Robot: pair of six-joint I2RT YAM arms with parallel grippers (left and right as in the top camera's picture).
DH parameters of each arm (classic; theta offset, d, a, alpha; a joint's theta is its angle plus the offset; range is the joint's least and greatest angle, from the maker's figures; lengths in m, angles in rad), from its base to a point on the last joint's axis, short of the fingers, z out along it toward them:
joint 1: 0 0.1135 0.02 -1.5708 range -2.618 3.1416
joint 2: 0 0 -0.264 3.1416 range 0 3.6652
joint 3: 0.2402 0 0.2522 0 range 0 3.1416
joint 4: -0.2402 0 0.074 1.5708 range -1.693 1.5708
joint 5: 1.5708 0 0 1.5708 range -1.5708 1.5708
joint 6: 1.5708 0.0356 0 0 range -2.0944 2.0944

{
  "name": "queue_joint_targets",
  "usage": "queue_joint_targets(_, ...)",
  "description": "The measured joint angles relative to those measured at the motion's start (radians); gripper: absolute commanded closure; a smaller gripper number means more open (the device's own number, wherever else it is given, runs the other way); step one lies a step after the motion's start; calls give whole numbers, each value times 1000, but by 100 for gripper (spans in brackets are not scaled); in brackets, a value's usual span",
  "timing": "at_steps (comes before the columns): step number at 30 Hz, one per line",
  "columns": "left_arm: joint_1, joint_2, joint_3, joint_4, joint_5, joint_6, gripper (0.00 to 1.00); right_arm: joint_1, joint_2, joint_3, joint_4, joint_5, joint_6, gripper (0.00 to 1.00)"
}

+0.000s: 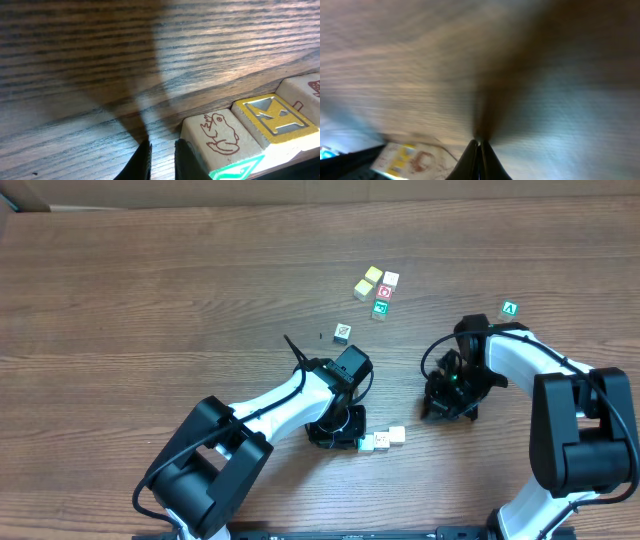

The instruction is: Flip 3 blocks

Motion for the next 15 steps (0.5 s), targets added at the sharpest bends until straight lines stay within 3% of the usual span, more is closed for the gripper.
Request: queue_joint_targets(15,-19,-2,6,-32,-39,-3,88,150,-6,0,161,-38,-10,96)
